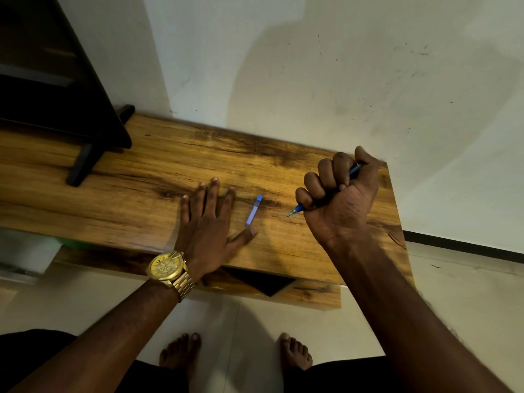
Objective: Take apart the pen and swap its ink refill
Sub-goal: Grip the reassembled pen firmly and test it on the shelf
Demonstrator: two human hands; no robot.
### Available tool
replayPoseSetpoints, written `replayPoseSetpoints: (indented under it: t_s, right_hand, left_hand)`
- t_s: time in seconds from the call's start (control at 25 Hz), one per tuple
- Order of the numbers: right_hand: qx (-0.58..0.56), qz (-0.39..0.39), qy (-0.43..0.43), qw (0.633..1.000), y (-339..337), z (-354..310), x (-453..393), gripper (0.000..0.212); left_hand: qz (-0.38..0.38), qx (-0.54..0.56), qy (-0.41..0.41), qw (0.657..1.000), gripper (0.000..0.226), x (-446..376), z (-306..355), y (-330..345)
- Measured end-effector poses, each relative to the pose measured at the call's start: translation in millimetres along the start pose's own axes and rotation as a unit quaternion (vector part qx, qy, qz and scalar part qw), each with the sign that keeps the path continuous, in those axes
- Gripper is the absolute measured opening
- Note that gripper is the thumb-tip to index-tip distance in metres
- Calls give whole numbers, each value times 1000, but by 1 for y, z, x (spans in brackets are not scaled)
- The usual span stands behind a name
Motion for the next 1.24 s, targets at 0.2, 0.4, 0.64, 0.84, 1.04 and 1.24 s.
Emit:
replayPoseSetpoints:
  t_s: [0.2, 0.4, 0.64, 0.84, 1.04, 1.24]
  right_hand:
    - [-12, 0, 7, 1000, 2, 0, 1, 68]
    - [-56, -47, 13, 997, 1, 0, 2, 54]
    - [-36, -79, 11, 996, 6, 0, 2, 44]
    - [-46, -88, 15, 995, 6, 0, 1, 43]
    - [-41, -87, 8, 995, 7, 0, 2, 43]
    - [-52, -87, 9, 995, 7, -2, 1, 41]
  left_hand:
    - [2, 5, 3, 1000, 114, 0, 1, 0]
    - [2, 2, 1, 1000, 113, 0, 0, 1]
    - [1, -6, 3, 1000, 112, -1, 0, 3]
    - [0, 0, 2, 1000, 112, -1, -1, 2]
    - [0, -3, 3, 1000, 112, -1, -1, 2]
    - [6, -5, 0, 1000, 112, -1, -1, 2]
Point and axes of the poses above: each hand's wrist, its own x-axis away from the middle knuckle, its own y-axis out of the palm, z = x × y, the point moved 5 cm from there along -x, towards the middle knuckle, and after that the axes turned 14 degrees about -y, right-handed, at the moved point
